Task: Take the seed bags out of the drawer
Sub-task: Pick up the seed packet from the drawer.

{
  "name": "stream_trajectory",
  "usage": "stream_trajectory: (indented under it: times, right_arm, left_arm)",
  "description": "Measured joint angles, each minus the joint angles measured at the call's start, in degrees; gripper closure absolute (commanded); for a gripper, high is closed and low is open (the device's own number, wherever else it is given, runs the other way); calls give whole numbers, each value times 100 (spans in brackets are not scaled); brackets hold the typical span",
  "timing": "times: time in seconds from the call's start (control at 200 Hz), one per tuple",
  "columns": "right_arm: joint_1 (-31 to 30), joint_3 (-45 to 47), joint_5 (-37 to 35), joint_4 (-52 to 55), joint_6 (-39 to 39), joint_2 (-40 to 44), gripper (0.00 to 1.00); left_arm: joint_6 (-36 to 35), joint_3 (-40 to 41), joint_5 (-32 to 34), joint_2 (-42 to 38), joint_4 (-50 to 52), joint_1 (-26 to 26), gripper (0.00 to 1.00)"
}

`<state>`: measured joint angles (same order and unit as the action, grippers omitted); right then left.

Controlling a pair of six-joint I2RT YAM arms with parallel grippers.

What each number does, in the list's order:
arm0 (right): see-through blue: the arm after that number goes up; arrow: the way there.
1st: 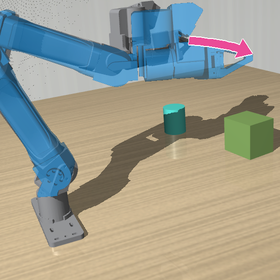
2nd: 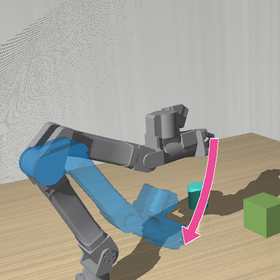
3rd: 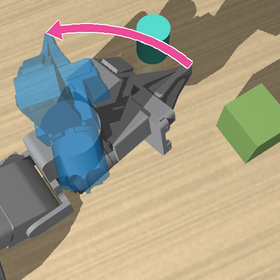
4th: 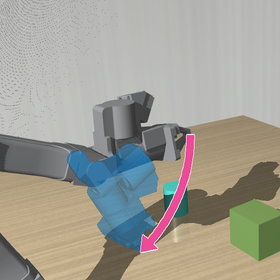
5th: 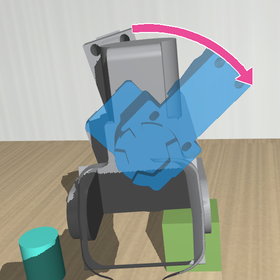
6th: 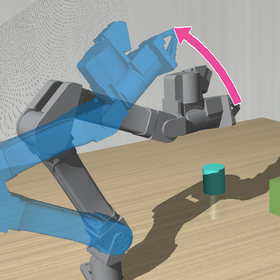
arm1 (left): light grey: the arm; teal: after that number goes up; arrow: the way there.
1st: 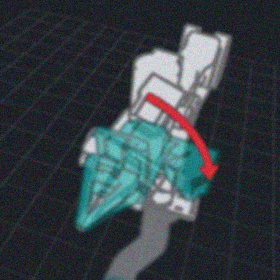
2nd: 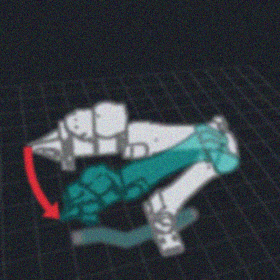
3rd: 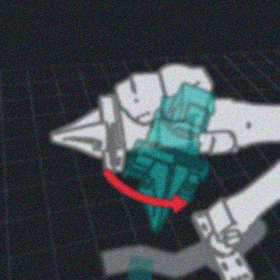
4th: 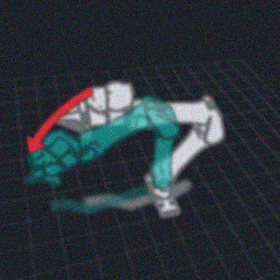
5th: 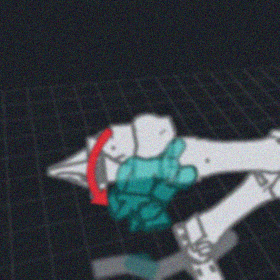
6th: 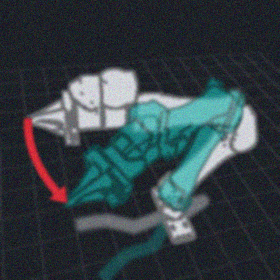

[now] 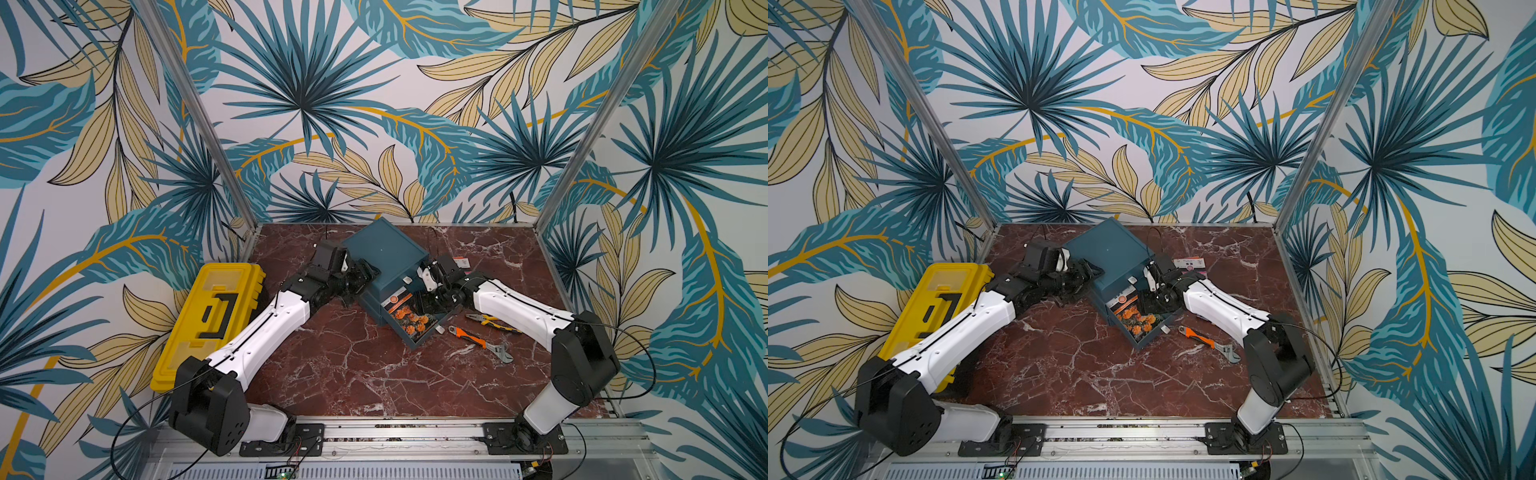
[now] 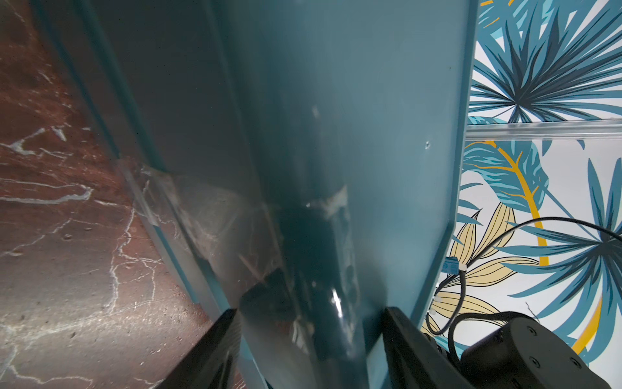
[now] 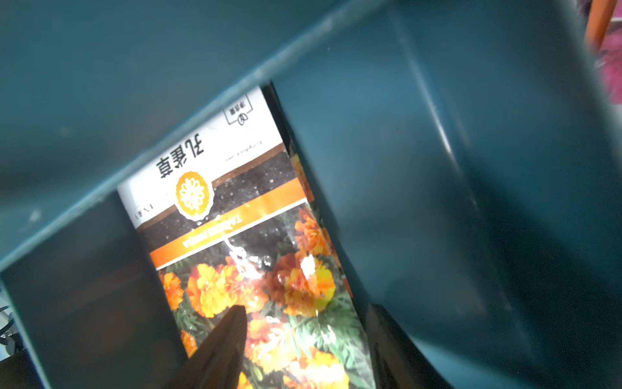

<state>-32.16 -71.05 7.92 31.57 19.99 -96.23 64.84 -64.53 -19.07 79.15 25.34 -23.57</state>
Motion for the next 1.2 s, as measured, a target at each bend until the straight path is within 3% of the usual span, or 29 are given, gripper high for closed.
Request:
stream_trajectory:
  times: [0.321,0.796,1.197]
  right_arm:
    - [15,-136,-17,22,-50,-249,37]
    - [59,-151,286,37,17,-247,55]
    - [85,-74,876,-166,505,-125,70]
  left_arm:
    - [20,0,24,0,11,0,30]
    - [37,-2,42,0,13,0,30]
    - [76,0,155,-20,9,0,30]
